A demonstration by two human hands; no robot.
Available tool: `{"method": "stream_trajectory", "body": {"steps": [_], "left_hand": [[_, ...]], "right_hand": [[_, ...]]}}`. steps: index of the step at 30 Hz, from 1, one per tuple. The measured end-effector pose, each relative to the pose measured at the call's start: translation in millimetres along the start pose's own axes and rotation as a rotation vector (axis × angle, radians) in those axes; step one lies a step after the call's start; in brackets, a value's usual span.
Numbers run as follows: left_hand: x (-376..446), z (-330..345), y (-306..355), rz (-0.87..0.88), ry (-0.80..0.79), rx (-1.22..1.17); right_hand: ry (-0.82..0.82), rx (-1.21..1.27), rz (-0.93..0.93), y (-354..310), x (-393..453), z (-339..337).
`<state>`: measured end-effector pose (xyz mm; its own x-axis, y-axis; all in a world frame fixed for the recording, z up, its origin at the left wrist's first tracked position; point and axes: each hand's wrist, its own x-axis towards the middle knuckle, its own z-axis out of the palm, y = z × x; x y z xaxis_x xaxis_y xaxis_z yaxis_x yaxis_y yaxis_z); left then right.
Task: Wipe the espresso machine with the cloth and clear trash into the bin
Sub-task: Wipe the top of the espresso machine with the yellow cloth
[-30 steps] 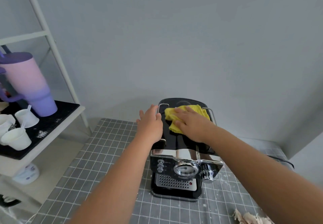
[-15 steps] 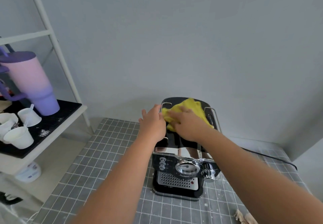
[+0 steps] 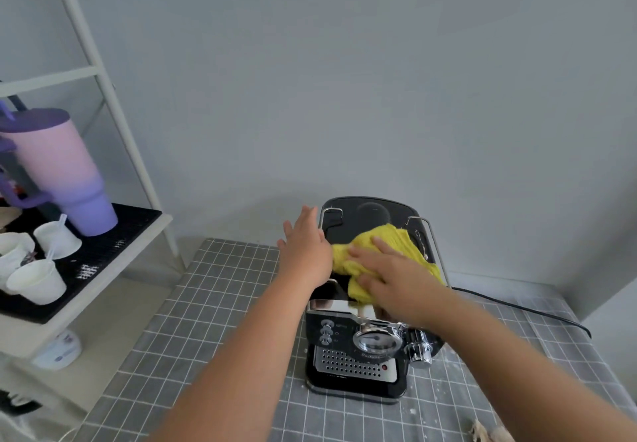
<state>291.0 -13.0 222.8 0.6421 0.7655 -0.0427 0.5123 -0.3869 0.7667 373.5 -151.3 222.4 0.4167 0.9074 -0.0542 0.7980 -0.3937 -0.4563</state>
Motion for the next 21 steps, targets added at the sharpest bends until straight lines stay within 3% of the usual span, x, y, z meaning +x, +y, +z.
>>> {"method": "stream_trajectory", "body": {"steps": [4, 9, 14, 21], "left_hand": [[-1.5, 3.7, -5.0, 0.0, -0.027, -0.028], [-1.1, 3.1, -6.9, 0.012, -0.035, -0.038], [-1.1, 4.4, -7.2, 0.006, -0.038, -0.045], [-0.1, 7.4, -8.4, 0.015, 0.002, -0.04]], "right_hand": [[-0.071, -0.012, -0.037, 1.5, -9.6, -0.5], [0.044, -0.059, 0.138, 15.1, 64.0, -15.9], [0.024, -0.105, 0.204, 15.8, 108.3, -24.1], [-0.014, -0.141, 0.157, -7.3, 50.1, -10.1]]}}
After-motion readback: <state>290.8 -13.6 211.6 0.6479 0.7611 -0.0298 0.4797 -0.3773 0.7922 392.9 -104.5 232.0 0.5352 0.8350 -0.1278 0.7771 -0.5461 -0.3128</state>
